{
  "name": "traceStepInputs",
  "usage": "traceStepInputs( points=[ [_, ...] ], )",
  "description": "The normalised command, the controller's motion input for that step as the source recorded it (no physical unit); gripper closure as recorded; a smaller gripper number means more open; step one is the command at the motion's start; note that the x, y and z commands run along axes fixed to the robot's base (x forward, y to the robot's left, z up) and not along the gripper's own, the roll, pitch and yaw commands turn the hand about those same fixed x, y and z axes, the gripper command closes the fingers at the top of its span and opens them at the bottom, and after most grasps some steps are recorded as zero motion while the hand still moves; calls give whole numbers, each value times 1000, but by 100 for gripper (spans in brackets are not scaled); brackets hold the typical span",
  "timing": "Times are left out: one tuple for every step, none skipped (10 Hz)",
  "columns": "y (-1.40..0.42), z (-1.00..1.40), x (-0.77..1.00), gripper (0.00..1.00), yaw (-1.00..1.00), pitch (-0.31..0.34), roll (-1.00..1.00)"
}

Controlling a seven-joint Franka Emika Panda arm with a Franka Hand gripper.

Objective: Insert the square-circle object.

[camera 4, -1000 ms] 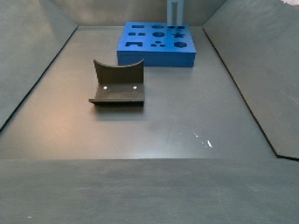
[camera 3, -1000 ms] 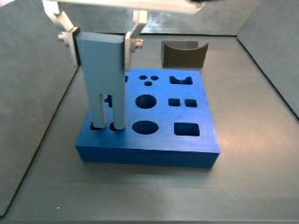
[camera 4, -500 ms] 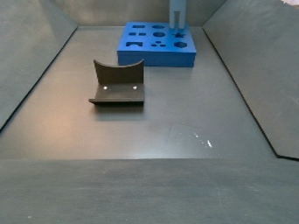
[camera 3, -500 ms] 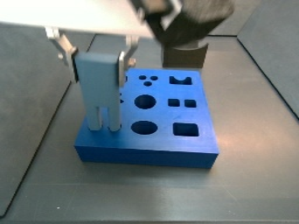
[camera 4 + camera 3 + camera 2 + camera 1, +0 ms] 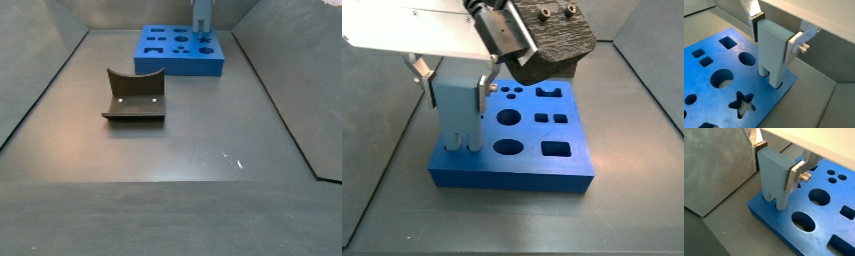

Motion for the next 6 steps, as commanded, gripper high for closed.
traceStepInputs(
  points=[
    [0, -697, -29, 100, -43, -270, 0],
    [0, -457, -283, 100, -100, -394, -24],
    [0, -126, -77, 100, 0, -131, 0],
    [-11, -220, -80, 100, 0, -97, 147],
    [-11, -306, -71, 100, 0, -86, 159],
    [0, 0, 0, 100, 0, 10, 0]
  ],
)
